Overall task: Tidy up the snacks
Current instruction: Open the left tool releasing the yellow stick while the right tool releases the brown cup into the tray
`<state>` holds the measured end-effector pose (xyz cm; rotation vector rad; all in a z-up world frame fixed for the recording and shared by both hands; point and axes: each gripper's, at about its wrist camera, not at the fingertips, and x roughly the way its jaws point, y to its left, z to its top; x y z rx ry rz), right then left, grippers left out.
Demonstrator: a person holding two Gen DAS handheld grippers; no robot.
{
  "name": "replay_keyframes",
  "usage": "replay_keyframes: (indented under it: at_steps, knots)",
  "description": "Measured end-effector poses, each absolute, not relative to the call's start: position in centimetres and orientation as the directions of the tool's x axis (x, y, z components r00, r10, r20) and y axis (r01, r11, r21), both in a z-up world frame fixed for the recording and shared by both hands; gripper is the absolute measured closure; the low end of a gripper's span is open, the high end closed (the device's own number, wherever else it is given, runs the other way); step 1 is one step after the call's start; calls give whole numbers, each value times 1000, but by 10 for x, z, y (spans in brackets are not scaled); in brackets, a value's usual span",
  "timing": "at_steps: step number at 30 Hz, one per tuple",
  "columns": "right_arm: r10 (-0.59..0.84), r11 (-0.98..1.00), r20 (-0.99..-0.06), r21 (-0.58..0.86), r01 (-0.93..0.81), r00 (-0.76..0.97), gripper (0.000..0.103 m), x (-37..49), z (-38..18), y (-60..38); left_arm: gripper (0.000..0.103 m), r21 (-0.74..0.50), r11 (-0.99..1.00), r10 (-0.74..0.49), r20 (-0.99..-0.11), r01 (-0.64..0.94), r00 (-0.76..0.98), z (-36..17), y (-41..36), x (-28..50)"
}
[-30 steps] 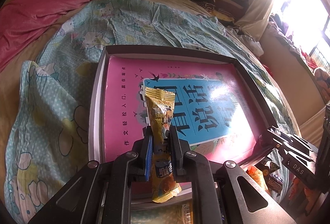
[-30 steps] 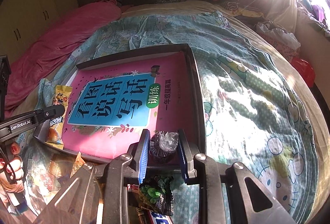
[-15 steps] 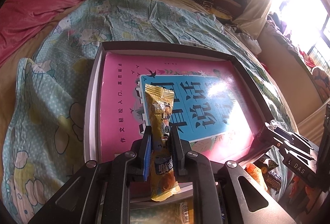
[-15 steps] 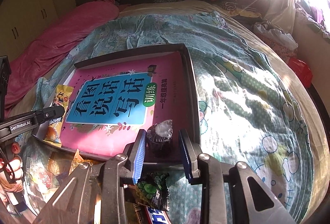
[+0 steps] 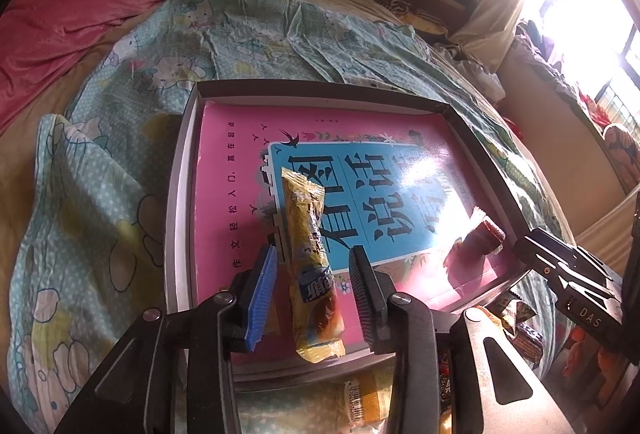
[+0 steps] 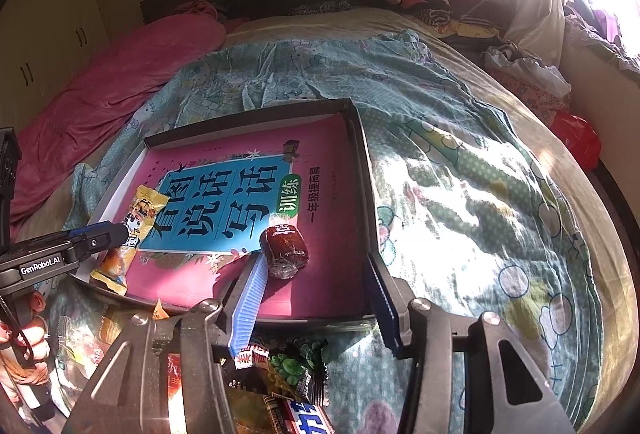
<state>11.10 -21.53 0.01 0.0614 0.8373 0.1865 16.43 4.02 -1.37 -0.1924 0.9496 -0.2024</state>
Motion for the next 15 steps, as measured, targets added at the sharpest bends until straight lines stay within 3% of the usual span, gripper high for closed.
replay_keyframes:
  at_steps: [6, 15]
  knots:
    - [177, 984, -717, 128, -123, 674, 50, 108, 6, -217, 48, -240, 967, -244, -778, 85, 578, -8, 40, 162]
    - [172, 985, -701, 139, -103, 692, 48, 106, 13, -221, 37, -248, 965, -246, -765, 79, 596, 1, 44, 157]
